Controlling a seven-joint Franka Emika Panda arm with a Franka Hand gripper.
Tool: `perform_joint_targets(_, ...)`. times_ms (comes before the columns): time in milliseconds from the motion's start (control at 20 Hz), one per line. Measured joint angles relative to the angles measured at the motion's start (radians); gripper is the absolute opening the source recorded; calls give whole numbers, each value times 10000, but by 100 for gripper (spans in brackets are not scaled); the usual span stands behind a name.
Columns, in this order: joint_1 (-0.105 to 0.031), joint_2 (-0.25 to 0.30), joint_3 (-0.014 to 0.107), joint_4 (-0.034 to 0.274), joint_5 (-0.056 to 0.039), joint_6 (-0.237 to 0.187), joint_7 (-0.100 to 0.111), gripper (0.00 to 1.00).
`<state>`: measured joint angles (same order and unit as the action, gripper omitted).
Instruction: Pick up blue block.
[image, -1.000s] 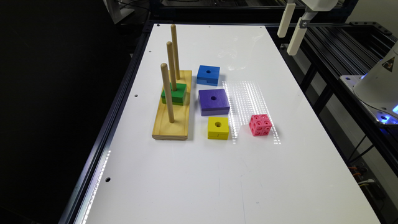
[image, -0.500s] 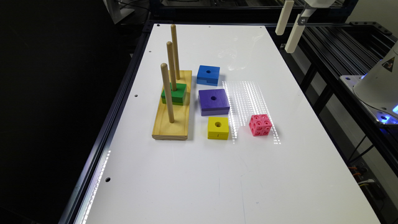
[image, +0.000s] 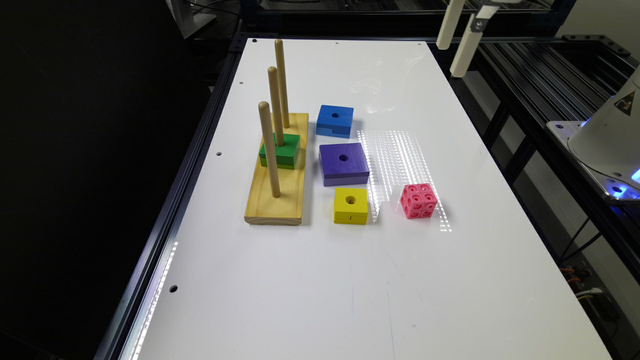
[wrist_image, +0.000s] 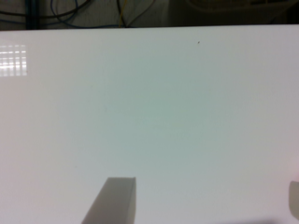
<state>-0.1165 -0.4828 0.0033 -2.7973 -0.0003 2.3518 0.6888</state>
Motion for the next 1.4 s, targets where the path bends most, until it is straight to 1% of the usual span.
perform_joint_targets(150, -129, 388, -1, 298, 0, 39, -111, 100)
perform_joint_targets(300, -193, 880, -1, 599, 0, 273, -170, 100)
perform_joint_targets(450, -308, 1414, -5, 908, 0, 513, -280, 100)
perform_joint_targets(650, -448, 1875, -9, 1233, -1, 599, -422, 100)
perform_joint_targets(700, -542, 1947, -12, 1308, -24, 599, -495, 100)
perform_joint_targets(750, -664, 1992, -20, 1363, -29, 599, -624, 100)
perform_joint_targets(800, -830, 2043, -23, 1424, -29, 599, -796, 100)
perform_joint_targets(850, -964, 2081, -24, 1471, -29, 599, -935, 100)
perform_joint_targets(950, -1154, 2152, -23, 1558, -29, 599, -1131, 100)
perform_joint_targets(1000, -1210, 2194, -23, 1609, -29, 599, -1188, 100)
perform_joint_targets(1100, -1252, 2281, -20, 1701, -29, 599, -1219, 100)
perform_joint_targets(1200, -1253, 2365, -19, 1790, -29, 599, -1219, 100)
perform_joint_targets(1400, -1295, 2773, -19, 2244, -29, 600, -1232, 100)
